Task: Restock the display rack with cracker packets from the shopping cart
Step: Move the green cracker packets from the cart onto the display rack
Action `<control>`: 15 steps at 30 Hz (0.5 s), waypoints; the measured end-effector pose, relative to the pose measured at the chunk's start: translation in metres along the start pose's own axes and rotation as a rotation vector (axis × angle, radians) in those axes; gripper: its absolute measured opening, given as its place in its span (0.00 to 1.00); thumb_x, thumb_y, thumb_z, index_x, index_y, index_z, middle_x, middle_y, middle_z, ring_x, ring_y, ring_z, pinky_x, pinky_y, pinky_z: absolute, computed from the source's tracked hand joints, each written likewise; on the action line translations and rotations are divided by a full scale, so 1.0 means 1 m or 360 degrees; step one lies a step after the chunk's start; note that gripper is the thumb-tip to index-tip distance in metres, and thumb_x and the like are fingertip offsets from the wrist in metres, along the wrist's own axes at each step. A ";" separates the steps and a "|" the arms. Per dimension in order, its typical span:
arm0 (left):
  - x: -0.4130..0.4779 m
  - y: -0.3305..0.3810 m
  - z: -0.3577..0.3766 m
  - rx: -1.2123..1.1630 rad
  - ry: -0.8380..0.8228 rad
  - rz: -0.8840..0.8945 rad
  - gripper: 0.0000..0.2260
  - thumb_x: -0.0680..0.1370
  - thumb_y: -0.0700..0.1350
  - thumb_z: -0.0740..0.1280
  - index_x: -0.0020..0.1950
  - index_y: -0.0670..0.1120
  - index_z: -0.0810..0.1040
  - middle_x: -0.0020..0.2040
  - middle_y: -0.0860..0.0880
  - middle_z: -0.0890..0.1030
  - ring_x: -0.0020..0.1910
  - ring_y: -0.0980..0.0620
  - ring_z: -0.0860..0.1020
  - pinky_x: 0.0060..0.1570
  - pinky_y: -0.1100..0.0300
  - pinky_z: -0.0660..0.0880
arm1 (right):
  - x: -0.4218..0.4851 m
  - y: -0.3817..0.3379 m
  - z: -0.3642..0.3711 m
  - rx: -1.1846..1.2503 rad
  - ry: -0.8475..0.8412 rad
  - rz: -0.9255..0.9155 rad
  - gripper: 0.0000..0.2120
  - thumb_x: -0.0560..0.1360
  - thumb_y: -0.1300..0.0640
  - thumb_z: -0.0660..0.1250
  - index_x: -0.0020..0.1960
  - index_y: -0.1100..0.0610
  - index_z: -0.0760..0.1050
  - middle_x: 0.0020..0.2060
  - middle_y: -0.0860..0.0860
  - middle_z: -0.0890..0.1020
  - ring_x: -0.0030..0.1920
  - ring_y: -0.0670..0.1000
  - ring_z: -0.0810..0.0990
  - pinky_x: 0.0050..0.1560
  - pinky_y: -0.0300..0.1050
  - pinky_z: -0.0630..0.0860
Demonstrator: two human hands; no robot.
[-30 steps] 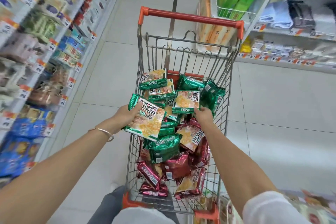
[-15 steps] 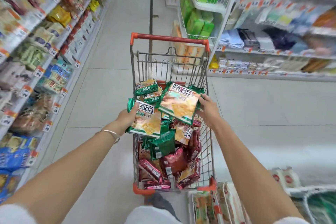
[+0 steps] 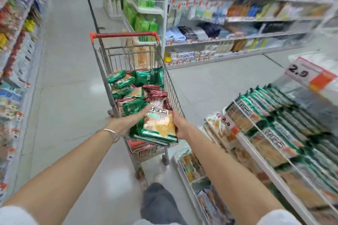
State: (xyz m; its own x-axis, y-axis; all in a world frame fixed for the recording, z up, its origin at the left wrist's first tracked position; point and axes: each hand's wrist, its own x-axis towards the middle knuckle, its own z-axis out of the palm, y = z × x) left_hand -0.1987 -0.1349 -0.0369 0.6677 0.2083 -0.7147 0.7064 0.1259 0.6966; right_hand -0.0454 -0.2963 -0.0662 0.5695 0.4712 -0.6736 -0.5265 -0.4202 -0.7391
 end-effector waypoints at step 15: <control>-0.089 0.092 0.425 0.1126 -0.0780 0.0597 0.41 0.65 0.74 0.71 0.71 0.53 0.70 0.78 0.48 0.64 0.74 0.43 0.65 0.68 0.45 0.69 | -0.328 0.147 -0.313 0.0874 0.0821 -0.0382 0.11 0.79 0.50 0.67 0.53 0.58 0.76 0.41 0.54 0.84 0.38 0.52 0.84 0.42 0.44 0.82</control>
State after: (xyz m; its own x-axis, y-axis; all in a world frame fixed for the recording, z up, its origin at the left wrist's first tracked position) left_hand -0.0926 -0.5541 0.0640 0.7917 -0.3361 -0.5102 0.2962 -0.5193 0.8016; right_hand -0.1124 -0.7556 0.0434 0.8571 0.0247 -0.5146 -0.5119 0.1534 -0.8452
